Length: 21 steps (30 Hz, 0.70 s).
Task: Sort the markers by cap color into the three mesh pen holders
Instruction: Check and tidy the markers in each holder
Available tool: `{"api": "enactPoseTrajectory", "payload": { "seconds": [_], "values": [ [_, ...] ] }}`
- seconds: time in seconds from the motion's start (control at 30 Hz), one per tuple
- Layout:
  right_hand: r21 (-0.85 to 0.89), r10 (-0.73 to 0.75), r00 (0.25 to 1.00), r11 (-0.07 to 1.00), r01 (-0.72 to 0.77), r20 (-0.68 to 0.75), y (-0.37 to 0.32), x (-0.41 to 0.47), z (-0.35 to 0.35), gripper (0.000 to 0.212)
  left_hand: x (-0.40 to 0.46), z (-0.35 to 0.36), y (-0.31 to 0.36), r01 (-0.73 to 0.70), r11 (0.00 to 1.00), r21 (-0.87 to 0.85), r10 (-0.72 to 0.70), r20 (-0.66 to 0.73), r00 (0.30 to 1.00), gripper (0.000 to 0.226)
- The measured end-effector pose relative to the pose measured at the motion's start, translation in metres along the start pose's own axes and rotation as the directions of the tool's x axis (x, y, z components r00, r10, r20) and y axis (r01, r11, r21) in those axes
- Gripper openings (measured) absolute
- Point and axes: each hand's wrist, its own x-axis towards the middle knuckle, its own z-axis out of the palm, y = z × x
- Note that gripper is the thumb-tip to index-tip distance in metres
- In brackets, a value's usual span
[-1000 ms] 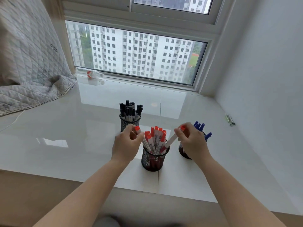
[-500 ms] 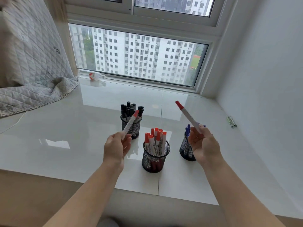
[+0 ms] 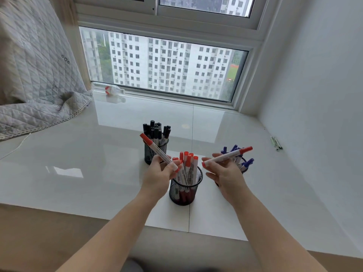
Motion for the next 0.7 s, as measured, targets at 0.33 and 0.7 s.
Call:
{"api": "enactPoseTrajectory", "payload": {
  "seconds": [0.33, 0.7],
  "values": [
    [-0.604, -0.173, 0.985, 0.786, 0.133, -0.008, 0.019, 0.006, 0.009, 0.013, -0.004, 0.004, -0.012, -0.159, 0.839, 0.52, 0.238, -0.088, 0.967, 0.023],
    [-0.773, -0.321, 0.947, 0.603, 0.196, -0.01, 0.023, 0.01, 0.009, 0.015, 0.005, 0.004, -0.01, -0.144, 0.716, 0.683, 0.285, -0.098, 0.954, 0.013]
  ]
}}
